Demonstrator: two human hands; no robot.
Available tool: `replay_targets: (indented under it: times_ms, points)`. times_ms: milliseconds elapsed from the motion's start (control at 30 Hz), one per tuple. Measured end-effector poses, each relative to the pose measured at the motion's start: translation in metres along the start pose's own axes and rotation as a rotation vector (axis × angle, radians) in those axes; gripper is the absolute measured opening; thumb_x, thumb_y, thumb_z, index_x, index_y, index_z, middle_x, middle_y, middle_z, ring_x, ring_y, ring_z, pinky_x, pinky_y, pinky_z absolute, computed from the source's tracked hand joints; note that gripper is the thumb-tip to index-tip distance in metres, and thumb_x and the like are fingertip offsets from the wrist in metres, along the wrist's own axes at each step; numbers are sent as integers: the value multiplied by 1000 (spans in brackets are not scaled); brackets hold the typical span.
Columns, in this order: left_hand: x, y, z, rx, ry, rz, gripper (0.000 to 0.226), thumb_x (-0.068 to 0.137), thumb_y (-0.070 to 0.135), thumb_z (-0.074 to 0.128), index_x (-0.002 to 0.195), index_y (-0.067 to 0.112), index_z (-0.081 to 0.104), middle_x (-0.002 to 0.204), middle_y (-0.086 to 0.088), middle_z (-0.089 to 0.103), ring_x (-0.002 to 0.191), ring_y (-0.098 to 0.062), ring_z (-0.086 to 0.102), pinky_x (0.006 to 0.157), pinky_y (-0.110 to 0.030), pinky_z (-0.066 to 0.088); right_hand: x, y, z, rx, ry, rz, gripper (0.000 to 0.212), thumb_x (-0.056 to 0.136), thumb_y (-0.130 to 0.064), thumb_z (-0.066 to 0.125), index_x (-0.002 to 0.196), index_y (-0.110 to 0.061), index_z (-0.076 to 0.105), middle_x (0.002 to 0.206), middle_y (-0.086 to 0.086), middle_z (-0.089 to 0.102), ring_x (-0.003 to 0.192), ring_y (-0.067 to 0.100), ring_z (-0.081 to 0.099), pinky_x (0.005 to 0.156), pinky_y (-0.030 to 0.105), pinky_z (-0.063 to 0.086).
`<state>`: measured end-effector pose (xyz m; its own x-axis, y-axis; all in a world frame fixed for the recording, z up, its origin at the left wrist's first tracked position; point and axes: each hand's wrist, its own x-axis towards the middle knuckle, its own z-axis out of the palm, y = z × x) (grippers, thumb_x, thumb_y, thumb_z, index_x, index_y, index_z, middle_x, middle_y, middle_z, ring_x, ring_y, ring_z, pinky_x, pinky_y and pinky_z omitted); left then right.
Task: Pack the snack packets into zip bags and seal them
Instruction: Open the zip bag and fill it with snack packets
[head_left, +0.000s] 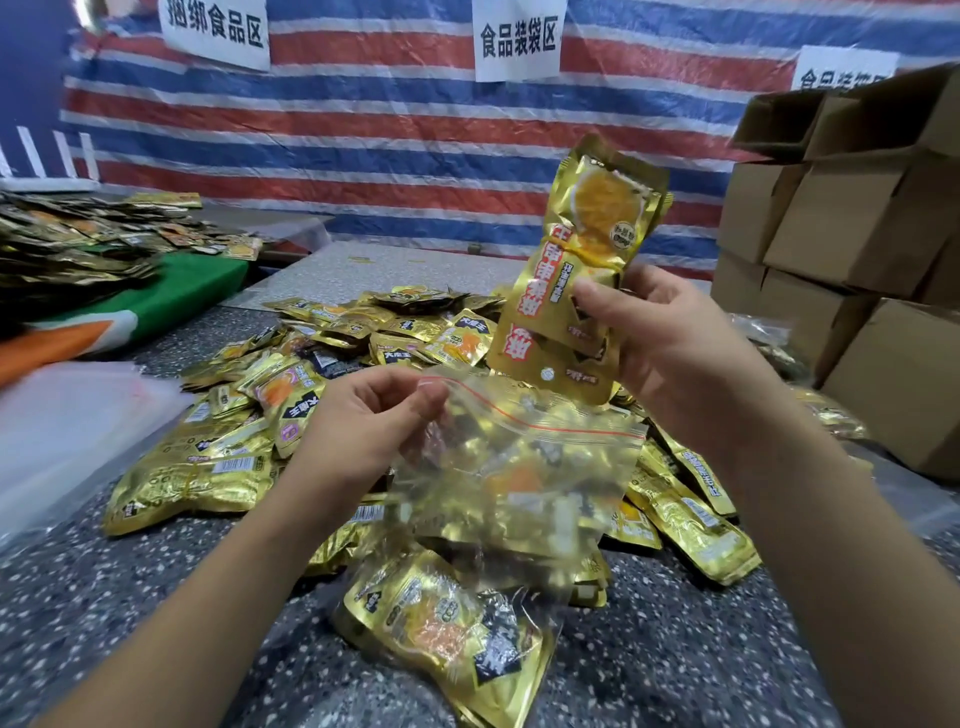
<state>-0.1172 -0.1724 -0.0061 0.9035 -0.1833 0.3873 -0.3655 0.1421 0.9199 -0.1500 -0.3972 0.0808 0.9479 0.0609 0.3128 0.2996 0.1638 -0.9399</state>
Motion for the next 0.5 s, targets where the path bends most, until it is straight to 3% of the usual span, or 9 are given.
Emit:
replay_targets:
  times_ms: [100,200,300,367,500]
  points:
    - [-1,-4,0,-29,-3,8,17,72,42,73,79,27,78,69,-1,73,50,-7,59,46,-16,47,-8,6,1,-225,6,-84,38,73,-23,76,109,-15,66,100,3,77,94,19,74,79,31,60]
    - [-1,-3,-2,-86,-43,23,28,67,53,78,80,27,78,70,1,74,52,-6,64,46,-17,49,-13,14,2,-451,32,-129,27,80,-12,79,104,-17,68,96,1,77,90,17,75,78,32,60]
    - [0,-3,-4,-109,-60,17,41,61,61,82,81,26,78,71,0,74,53,-9,66,46,-18,50,-16,16,1,-520,-12,-138,27,82,-6,77,103,-20,70,97,-2,77,91,15,74,81,33,60]
    - [0,-3,-5,-125,-57,14,39,63,59,81,81,25,78,71,-1,74,52,-10,66,47,-19,51,-18,14,0,-574,-90,-105,27,82,-6,78,105,-18,69,97,-2,78,91,15,74,81,33,61]
    - [0,-4,-2,-102,7,7,18,73,41,72,77,24,79,66,-2,73,49,-10,64,45,-18,50,-20,13,-3,-713,-234,-4,33,84,-17,77,115,-20,64,96,2,77,89,20,75,81,50,60]
